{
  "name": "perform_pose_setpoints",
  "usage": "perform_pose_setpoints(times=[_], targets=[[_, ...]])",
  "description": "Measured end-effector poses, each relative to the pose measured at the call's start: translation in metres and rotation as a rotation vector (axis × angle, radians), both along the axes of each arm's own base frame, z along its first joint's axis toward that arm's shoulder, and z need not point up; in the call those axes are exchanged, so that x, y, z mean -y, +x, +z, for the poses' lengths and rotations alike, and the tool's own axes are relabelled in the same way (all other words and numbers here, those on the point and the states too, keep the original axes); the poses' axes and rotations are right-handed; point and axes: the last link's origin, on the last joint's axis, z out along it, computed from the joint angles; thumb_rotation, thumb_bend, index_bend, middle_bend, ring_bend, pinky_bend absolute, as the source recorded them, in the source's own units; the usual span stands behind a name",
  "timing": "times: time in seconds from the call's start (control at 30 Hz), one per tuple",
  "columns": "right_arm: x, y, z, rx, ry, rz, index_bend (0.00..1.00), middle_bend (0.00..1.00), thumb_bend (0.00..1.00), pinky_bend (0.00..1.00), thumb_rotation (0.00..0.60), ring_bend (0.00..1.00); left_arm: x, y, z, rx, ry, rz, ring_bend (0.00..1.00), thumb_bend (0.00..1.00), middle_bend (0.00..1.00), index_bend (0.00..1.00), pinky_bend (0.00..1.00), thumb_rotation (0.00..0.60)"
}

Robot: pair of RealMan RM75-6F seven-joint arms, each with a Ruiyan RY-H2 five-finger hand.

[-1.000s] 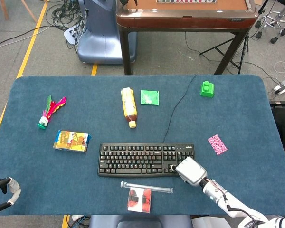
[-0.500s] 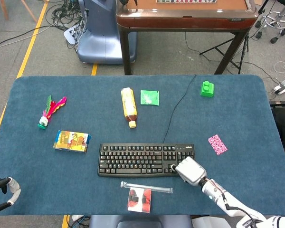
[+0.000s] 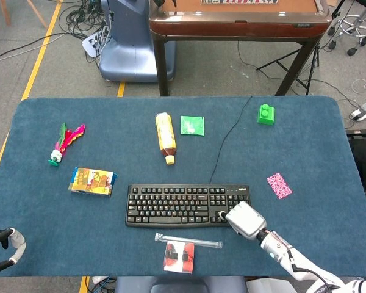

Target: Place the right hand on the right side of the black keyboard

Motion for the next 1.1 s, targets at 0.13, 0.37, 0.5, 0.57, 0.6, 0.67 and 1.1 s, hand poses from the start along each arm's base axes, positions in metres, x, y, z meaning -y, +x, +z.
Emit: perform_pose_setpoints(times=[0.13,0.37,0.5,0.57,0.6,0.67,1.1], targets=[[-0.003,0.000,0.023,0.036,-0.057,0.023,0.38,0.96,1.00,1.00,0.600,0.89,0.000,0.001,-0.001,-0.005,-0.003,-0.003,0.66,0.30,0.66,0.60,0.89,0.600],[-0.014,-0.014,0.068,0.067,-0.179,0.000,0.40,0.66,0.92,0.91,0.600,0.63,0.000,0.002,-0.004,-0.010,-0.006,-0.007,0.66,0.30,0.66,0.60,0.89,0.600],[-0.025,-0.026,0.090,0.078,-0.226,-0.046,0.40,0.53,0.87,0.67,0.600,0.47,0.000,0.003,-0.005,-0.011,-0.006,-0.009,0.66,0.30,0.66,0.60,0.89,0.600],[-0.030,-0.032,0.099,0.091,-0.249,-0.070,0.40,0.49,0.86,0.57,0.600,0.41,0.000,0.003,-0.005,-0.010,-0.004,-0.012,0.66,0.30,0.66,0.59,0.89,0.600],[-0.033,-0.034,0.102,0.101,-0.258,-0.080,0.40,0.48,0.86,0.53,0.600,0.40,0.000,0.003,-0.006,-0.010,-0.003,-0.013,0.66,0.30,0.66,0.59,0.89,0.600],[-0.038,-0.038,0.109,0.127,-0.278,-0.103,0.40,0.47,0.86,0.50,0.600,0.40,-0.001,0.004,-0.006,-0.008,-0.004,-0.017,0.66,0.30,0.66,0.59,0.89,0.600],[-0.060,-0.078,0.141,0.242,-0.373,-0.233,0.40,0.47,0.86,0.49,0.600,0.40,-0.003,0.004,-0.010,-0.010,-0.009,-0.019,0.66,0.30,0.66,0.59,0.89,0.600]])
